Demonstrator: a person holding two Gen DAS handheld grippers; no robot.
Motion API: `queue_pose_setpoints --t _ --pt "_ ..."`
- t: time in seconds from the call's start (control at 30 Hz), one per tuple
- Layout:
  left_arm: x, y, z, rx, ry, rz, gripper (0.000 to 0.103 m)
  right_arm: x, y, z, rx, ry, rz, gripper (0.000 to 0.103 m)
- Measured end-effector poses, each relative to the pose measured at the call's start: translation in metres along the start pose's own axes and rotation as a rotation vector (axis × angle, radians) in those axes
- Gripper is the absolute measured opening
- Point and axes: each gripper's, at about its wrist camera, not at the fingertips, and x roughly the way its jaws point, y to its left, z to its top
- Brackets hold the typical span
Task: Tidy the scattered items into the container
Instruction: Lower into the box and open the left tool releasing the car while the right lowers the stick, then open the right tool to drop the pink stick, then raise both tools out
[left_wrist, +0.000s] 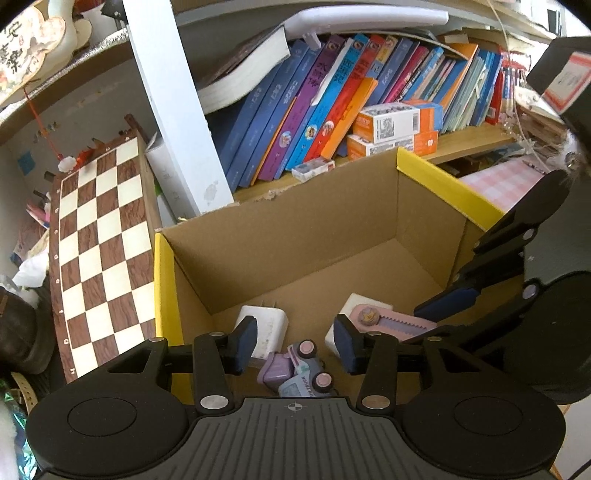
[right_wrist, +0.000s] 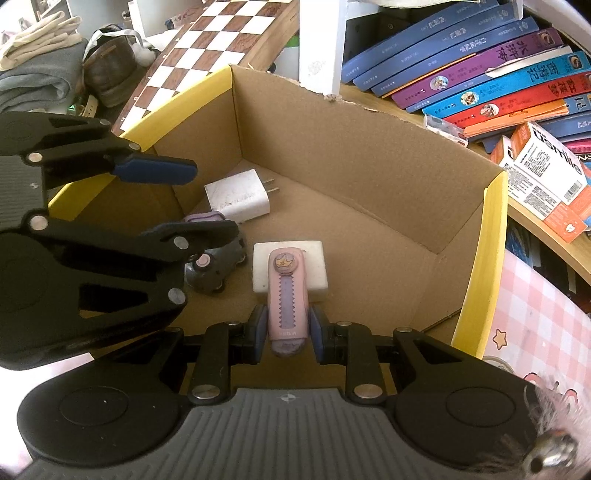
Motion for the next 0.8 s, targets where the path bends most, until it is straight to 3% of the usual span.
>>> queue_pose_setpoints --t 0.13,0.2,0.8 --pt "-0.009 0.000 0.001 -0.006 -0.020 0.003 0.046 -0.005 0.002 0.001 -0.004 -0.014 0.000 0.023" --pt "-0.012 0.000 0.001 -0.009 -0.027 0.005 0.046 -0.009 0.002 0.001 -0.005 -0.022 -0.001 0.018" --pt "-0.040 -0.005 -0.002 -0.007 -0.061 0.016 0.046 -0.043 0.009 -0.005 0.006 -0.072 -0.026 0.018"
